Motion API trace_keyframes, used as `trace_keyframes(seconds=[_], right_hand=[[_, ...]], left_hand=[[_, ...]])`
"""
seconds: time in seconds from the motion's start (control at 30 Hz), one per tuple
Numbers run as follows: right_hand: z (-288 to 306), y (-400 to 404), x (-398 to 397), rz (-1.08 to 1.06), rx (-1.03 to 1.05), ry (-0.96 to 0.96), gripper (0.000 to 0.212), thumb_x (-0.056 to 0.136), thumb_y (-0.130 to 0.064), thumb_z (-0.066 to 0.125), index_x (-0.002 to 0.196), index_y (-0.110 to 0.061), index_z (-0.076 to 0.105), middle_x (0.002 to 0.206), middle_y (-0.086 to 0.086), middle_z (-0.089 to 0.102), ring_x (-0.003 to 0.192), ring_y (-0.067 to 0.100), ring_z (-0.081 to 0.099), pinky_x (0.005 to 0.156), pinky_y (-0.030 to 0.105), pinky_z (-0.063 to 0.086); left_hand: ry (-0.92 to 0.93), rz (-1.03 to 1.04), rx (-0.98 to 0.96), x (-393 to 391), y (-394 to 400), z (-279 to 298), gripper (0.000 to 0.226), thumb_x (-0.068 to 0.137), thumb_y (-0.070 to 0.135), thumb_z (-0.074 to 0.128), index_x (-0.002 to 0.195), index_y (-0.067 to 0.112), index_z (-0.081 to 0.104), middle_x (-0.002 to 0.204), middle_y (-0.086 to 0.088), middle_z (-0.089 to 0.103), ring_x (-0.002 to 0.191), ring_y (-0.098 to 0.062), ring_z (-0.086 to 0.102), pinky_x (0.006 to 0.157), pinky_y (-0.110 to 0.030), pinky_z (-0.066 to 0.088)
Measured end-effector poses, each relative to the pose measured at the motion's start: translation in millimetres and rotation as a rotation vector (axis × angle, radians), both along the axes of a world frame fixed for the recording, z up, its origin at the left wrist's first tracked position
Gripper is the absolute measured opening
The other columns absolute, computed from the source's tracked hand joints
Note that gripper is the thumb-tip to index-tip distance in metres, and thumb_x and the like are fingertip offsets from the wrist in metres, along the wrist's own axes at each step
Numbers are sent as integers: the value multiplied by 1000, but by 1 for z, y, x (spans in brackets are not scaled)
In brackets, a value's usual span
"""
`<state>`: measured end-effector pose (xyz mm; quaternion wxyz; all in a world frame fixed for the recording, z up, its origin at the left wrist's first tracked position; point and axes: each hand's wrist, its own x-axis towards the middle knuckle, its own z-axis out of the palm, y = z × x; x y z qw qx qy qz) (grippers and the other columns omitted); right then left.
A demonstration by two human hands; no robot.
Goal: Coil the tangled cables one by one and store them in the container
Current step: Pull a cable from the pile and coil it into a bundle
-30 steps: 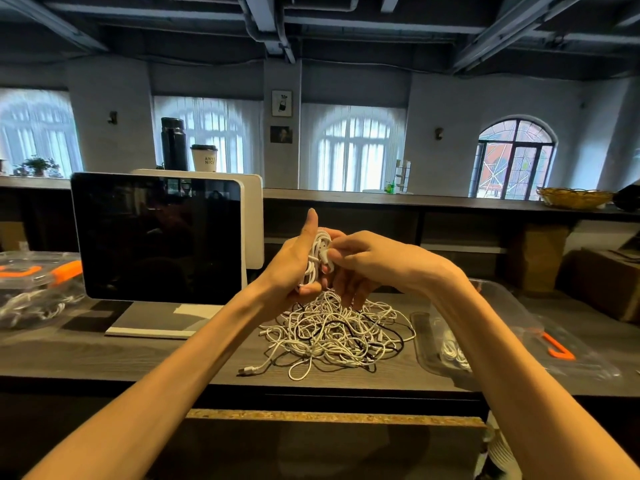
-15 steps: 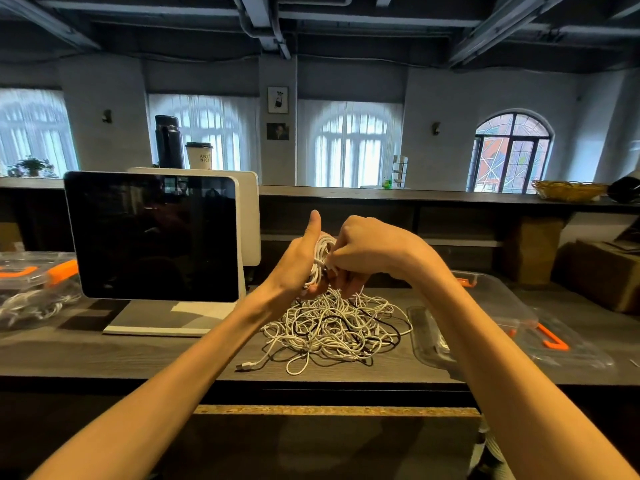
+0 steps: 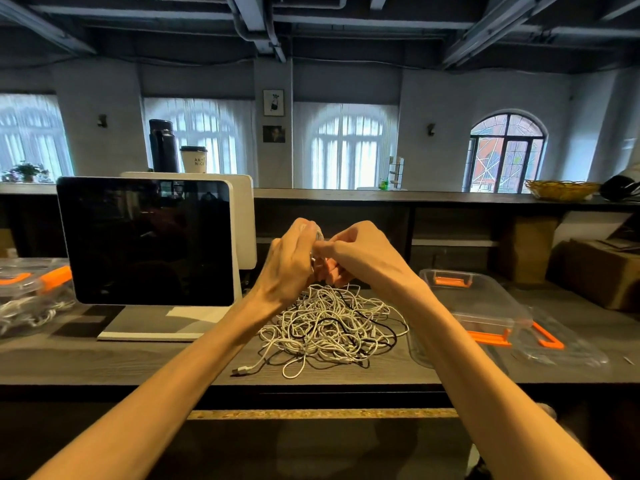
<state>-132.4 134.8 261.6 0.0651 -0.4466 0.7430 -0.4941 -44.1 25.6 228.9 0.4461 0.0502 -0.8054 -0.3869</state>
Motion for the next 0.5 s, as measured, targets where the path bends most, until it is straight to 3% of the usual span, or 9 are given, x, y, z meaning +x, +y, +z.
trace_keyframes(seconds=[0.1,0.17,0.23,0.33,0.4,0.5], right_hand=[[0,1,1,-16,49,80,23,94,-33,71,88,-10,73,70,5,72,56,9,69,61,19,58],[-2,3,2,-28,43,112,25,95,-32,70,83,-10,73,64,3,69,51,6,67,54,14,53],[-4,4,4,-52,-4,118,28,94,-33,70,78,-10,73,59,2,68,46,5,64,50,11,49],[-7,5,7,-87,-71,156,34,95,-32,68,75,-5,74,58,7,69,49,9,66,49,13,51],[-7,5,8,-87,-73,183,33,93,-28,68,75,-2,74,63,12,71,56,18,71,56,22,59],[-8,4,7,-83,-40,195,27,92,-22,67,78,0,75,66,13,71,56,16,70,57,21,59]], left_hand=[[-23,-31,-47,2,-2,-7,39,100,41,31,98,6,49,66,2,59,59,-13,62,54,-31,56],[-1,-37,-52,2,-2,-10,36,102,41,32,99,9,49,68,-6,58,64,-32,61,56,-48,55],[31,-38,-48,0,-3,-13,32,105,40,32,102,13,49,72,-12,61,67,-38,63,58,-57,55],[40,-63,-39,1,3,-17,26,106,42,33,109,21,47,78,-4,67,66,-32,68,59,-55,59],[9,-104,-10,2,4,-19,24,106,47,33,112,28,47,80,-4,66,69,-25,71,64,-50,62],[-69,-160,36,5,2,-19,28,103,51,31,118,36,50,100,0,67,85,-18,74,74,-42,64]])
